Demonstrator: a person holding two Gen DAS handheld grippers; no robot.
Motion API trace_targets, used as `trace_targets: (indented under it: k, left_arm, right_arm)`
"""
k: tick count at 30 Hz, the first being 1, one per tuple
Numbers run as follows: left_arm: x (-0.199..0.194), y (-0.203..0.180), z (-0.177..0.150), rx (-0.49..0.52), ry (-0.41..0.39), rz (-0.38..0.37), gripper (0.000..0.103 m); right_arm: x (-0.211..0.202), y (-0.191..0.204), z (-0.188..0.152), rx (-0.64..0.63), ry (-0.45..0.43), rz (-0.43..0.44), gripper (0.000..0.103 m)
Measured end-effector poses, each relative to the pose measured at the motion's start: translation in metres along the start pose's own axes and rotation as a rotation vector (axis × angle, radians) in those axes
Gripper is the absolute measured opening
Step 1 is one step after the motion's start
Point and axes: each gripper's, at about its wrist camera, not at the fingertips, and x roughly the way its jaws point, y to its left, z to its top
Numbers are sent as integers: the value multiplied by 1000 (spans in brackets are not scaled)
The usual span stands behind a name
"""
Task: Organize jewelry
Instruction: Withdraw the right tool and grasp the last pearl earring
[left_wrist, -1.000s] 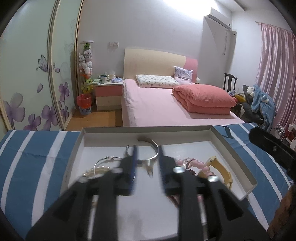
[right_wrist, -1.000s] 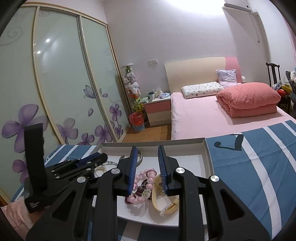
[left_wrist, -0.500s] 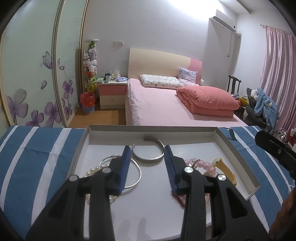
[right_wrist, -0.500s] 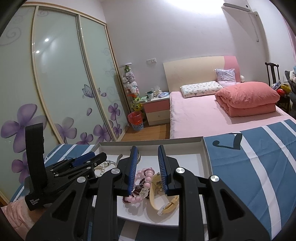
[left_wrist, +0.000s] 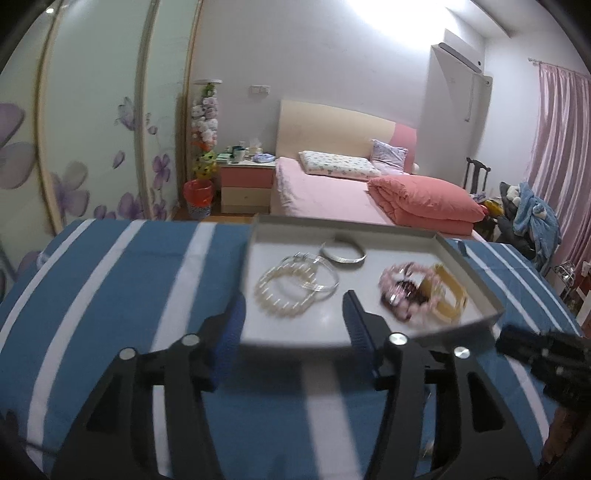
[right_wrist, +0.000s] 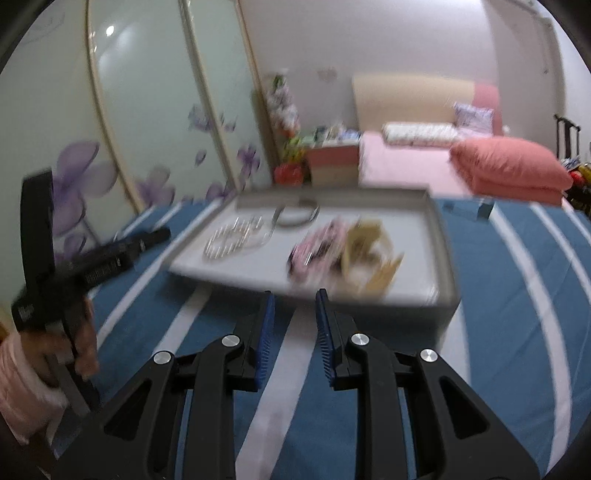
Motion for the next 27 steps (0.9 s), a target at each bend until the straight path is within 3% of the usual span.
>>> trace_targets:
  k: [6,12,27]
  left_arm:
    - [-23,23,-26,-22,8,51,62]
    - [-33,31,-31,-54,8,60,67]
    - [-34,28,-33,-45,8,63,68]
  right_arm:
    - [4,36,-30,-35,106,46,24]
    - [14,69,-39,-121,160,22,24]
    - [29,80,-43,-137,206,-51,24]
